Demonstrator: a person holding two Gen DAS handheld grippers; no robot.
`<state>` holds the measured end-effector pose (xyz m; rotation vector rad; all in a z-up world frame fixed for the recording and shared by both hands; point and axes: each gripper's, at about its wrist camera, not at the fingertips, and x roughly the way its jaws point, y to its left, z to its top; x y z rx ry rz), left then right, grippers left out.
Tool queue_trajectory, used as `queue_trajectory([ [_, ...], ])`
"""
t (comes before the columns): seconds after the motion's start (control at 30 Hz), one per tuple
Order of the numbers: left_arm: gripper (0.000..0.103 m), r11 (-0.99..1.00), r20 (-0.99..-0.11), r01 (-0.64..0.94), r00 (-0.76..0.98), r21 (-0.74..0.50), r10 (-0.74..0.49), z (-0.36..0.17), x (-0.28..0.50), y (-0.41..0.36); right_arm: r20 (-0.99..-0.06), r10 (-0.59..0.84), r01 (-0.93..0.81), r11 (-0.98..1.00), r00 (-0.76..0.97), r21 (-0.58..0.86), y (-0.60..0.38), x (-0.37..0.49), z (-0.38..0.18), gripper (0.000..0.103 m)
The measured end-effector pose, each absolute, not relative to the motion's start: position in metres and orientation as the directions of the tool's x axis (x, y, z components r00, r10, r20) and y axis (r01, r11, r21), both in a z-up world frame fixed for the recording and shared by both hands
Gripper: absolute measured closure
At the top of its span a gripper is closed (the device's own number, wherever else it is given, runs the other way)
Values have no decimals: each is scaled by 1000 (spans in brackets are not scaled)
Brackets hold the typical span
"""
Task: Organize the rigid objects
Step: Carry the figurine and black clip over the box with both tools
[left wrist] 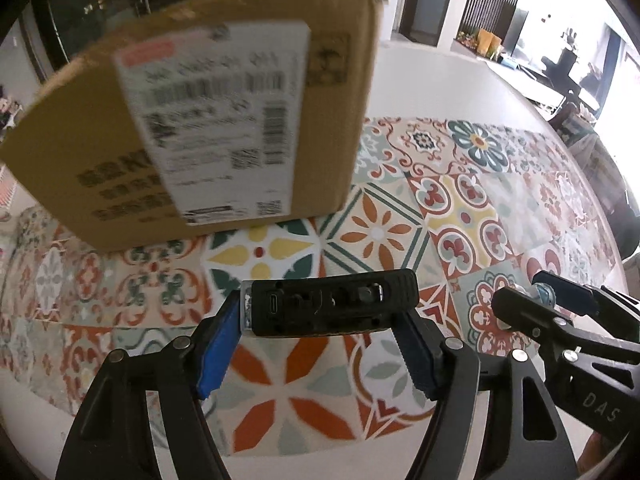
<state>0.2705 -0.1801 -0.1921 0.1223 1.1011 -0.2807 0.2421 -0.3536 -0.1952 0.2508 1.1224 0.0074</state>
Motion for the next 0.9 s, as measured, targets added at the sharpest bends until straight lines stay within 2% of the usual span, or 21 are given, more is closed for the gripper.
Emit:
queue_trajectory([
  [0.9, 31, 983, -807, 178, 574, -43, -139, -83, 235, -87, -776, 176, -60, 983, 606, 176, -266, 226, -83, 48],
])
